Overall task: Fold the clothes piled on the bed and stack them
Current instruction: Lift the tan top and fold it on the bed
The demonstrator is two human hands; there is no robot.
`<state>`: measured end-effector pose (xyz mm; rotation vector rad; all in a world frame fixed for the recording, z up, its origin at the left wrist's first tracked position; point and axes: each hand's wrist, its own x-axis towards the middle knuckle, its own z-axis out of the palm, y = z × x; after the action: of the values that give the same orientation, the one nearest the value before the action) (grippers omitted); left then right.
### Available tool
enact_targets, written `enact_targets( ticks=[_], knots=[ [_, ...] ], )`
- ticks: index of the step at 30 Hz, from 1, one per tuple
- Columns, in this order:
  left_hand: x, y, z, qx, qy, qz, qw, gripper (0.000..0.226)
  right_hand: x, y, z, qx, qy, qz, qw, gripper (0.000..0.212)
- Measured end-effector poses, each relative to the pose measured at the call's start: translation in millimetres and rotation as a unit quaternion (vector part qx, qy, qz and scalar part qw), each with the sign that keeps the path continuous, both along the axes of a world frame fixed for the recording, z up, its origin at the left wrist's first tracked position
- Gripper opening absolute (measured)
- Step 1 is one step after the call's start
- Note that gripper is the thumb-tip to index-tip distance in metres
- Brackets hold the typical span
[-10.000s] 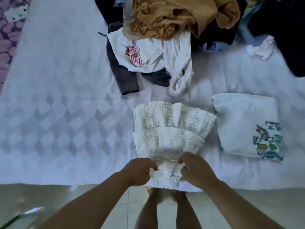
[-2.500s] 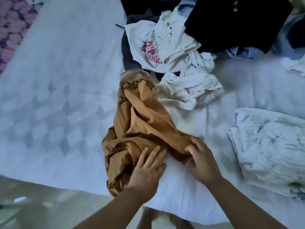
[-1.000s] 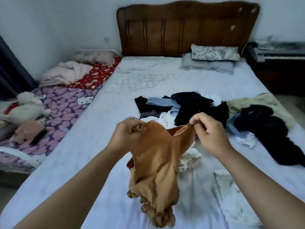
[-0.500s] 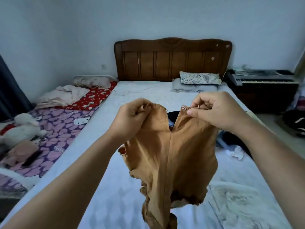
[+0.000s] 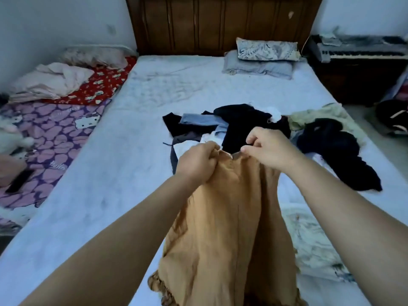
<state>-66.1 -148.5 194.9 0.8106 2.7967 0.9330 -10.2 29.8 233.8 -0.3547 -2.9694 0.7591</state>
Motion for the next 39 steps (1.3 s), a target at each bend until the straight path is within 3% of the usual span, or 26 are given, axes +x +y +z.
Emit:
enact_targets(
  ticks=[2,4,9,14,18,20,23,25,27,30,32,34,36,39],
  knots=[
    [-10,2,-50,-0.07,-0.044,0.011,0.997,0.043,-4,3,-55,-0.001,-0.036,-0.01,0.999,0.04],
    [-14,-2,-97,-0.111,-0.081,0.011,0.99,0.044,2,4,-104,-0.013,-0.073,-0.008,0.997,0.047],
    [6,-32,-189,-0.177,-0.179,0.025,0.967,0.037,40,13,-208,-0.057,-0.194,0.001,0.979,0.036],
    [42,-68,-258,-0.216,-0.27,0.043,0.937,0.021,93,19,-292,-0.096,-0.273,-0.022,0.957,0.041],
    [72,-99,-310,-0.259,-0.316,0.116,0.905,0.058,128,24,-348,-0.039,-0.308,-0.067,0.948,0.042],
    [83,-109,-333,-0.248,-0.335,0.177,0.891,0.064,138,26,-371,-0.013,-0.301,-0.099,0.949,0.051],
    [93,-110,-359,-0.21,-0.313,0.229,0.898,0.028,138,23,-395,-0.018,-0.294,-0.137,0.946,0.072],
    [93,-104,-362,-0.154,-0.311,0.27,0.898,0.02,132,22,-405,-0.014,-0.288,-0.151,0.946,0.077],
    [88,-98,-357,-0.106,-0.289,0.308,0.9,0.022,122,27,-411,0.004,-0.294,-0.129,0.947,0.064],
    [70,-96,-341,-0.068,-0.235,0.36,0.9,0.02,105,41,-405,-0.072,-0.185,-0.133,0.971,0.015],
    [51,-95,-327,-0.032,-0.194,0.397,0.897,0.021,89,51,-389,-0.07,-0.079,-0.208,0.973,0.012],
    [32,-90,-319,-0.026,-0.154,0.402,0.902,0.022,72,57,-375,-0.039,0.004,-0.251,0.967,0.026],
    [20,-84,-321,-0.046,-0.158,0.394,0.904,0.024,61,62,-373,-0.035,-0.024,-0.264,0.964,0.029],
    [10,-79,-336,-0.126,-0.254,0.344,0.895,0.046,52,62,-379,0.01,-0.171,-0.271,0.947,0.033]
  ],
)
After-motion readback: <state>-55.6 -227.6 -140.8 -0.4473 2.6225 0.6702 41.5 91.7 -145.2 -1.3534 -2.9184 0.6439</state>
